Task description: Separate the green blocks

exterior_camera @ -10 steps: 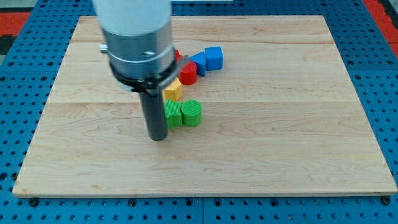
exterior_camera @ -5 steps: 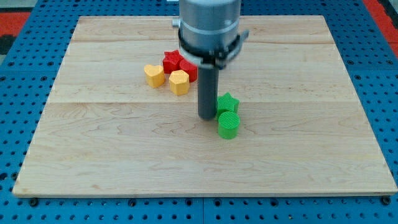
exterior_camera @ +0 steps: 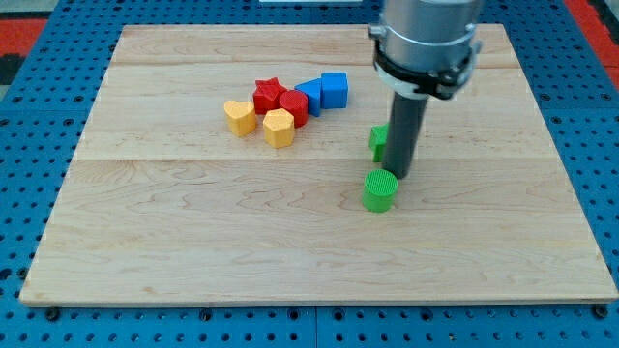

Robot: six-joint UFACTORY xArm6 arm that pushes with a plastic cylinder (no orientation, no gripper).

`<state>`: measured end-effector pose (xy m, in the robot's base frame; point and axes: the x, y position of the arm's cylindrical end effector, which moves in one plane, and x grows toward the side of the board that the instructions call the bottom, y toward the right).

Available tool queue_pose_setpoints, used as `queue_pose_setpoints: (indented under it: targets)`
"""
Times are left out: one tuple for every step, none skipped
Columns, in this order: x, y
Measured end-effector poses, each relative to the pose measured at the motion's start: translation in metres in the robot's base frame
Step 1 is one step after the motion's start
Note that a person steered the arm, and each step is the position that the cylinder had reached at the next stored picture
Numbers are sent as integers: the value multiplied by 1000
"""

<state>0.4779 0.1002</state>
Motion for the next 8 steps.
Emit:
queue_pose_setpoints:
  targets:
    - [52,-28]
    - [43,-100]
    - [11,-97]
    - [15,-142]
    - [-3,-99]
    - [-30,-32]
    - [-63,-42]
    - [-74,-103]
